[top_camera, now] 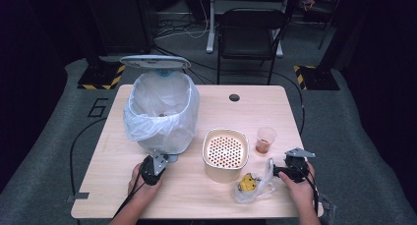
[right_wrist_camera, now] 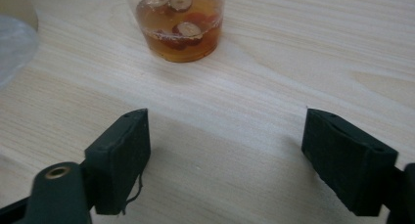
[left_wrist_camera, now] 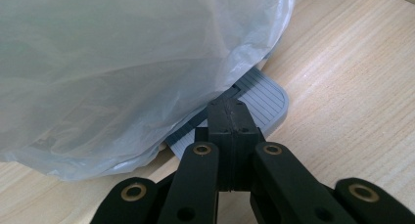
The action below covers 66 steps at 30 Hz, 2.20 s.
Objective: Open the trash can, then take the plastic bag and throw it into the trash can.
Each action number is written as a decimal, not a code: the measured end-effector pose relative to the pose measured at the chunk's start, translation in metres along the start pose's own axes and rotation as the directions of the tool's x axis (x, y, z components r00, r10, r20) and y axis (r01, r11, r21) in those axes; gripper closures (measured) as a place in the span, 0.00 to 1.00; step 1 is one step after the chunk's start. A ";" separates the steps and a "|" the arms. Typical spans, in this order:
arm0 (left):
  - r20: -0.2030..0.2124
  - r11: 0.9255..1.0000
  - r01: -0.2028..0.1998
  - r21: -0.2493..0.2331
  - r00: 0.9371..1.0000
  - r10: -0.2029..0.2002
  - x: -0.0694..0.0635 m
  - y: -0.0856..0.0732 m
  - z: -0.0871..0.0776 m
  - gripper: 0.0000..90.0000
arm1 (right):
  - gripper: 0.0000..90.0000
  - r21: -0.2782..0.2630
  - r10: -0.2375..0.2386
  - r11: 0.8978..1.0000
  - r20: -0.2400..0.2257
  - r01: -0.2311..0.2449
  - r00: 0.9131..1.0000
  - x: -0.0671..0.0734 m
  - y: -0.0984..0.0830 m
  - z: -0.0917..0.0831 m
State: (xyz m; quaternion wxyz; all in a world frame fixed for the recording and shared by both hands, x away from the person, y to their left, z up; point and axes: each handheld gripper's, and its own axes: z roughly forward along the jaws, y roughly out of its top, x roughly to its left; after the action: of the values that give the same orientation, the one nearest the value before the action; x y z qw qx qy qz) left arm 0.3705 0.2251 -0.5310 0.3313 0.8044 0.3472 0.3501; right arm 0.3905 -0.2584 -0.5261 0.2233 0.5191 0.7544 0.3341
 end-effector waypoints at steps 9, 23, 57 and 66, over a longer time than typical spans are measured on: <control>-0.005 1.000 -0.009 0.002 1.000 0.009 -0.001 0.000 0.000 1.00 | 0.25 -0.008 0.053 0.999 0.009 -0.052 0.999 -0.003 0.002 -0.013; -0.014 1.000 -0.020 0.004 1.000 0.020 -0.002 0.000 0.000 1.00 | 0.24 -0.045 0.135 0.990 0.053 -0.133 0.989 -0.016 0.014 -0.057; -0.009 1.000 -0.023 0.002 1.000 0.023 -0.001 0.000 0.000 1.00 | 0.00 -0.089 -0.035 0.996 -0.209 0.017 0.977 0.063 0.022 -0.090; -0.010 1.000 -0.023 0.002 1.000 0.023 -0.002 0.000 0.000 1.00 | 0.00 -0.065 -0.063 0.997 -0.241 0.048 0.968 0.079 0.017 -0.085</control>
State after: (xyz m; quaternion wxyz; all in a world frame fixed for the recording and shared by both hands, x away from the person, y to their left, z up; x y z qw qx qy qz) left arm 0.3696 0.2239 -0.5314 0.3245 0.8070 0.3399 0.3577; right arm 0.3145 -0.2037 -0.4557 0.1536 0.4461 0.7802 0.4108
